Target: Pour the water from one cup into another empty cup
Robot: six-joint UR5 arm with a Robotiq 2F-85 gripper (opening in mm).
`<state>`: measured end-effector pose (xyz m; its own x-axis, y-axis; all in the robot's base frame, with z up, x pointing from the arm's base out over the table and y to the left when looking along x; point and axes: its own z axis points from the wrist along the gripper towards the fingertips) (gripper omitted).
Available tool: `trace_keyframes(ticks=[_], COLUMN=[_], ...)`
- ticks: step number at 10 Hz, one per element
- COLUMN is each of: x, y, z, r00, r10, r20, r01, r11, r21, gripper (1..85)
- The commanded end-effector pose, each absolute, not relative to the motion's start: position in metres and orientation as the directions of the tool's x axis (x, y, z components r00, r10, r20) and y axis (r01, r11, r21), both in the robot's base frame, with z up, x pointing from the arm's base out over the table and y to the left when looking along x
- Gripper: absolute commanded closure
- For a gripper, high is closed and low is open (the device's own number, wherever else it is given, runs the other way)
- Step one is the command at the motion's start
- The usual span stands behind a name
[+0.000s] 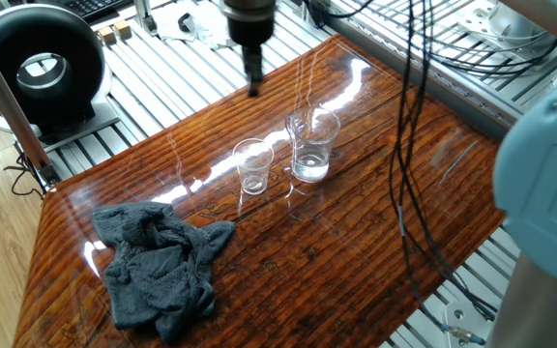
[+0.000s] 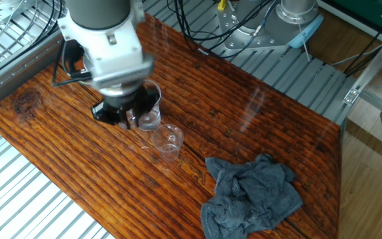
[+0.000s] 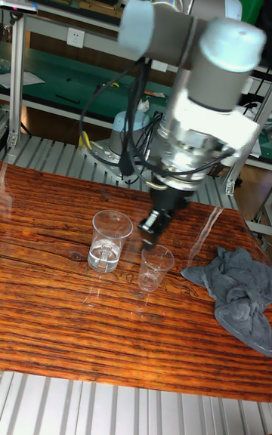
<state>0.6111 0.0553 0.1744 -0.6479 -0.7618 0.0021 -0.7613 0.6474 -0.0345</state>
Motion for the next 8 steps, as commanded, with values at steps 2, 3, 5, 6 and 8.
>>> trace_keyframes(ticks=[2,3,5,6,8], x=[0.641,0.642,0.643,0.644,0.645], y=[0.092,0.095,0.098,0.099,0.098], z=[0.186,0.187,0.186,0.186,0.184], r00=[-0.860,-0.865,-0.868,-0.871,-0.874], r10=[-0.509,-0.499,-0.493,-0.488,-0.483], r20=[-0.047,-0.052,-0.056,-0.058,-0.056], r01=[-0.506,-0.497,-0.491,-0.486,-0.481], r11=[0.861,0.866,0.870,0.873,0.876], r21=[-0.059,-0.051,-0.046,-0.045,-0.047], gripper=[84.7,84.7,84.7,84.7,84.7])
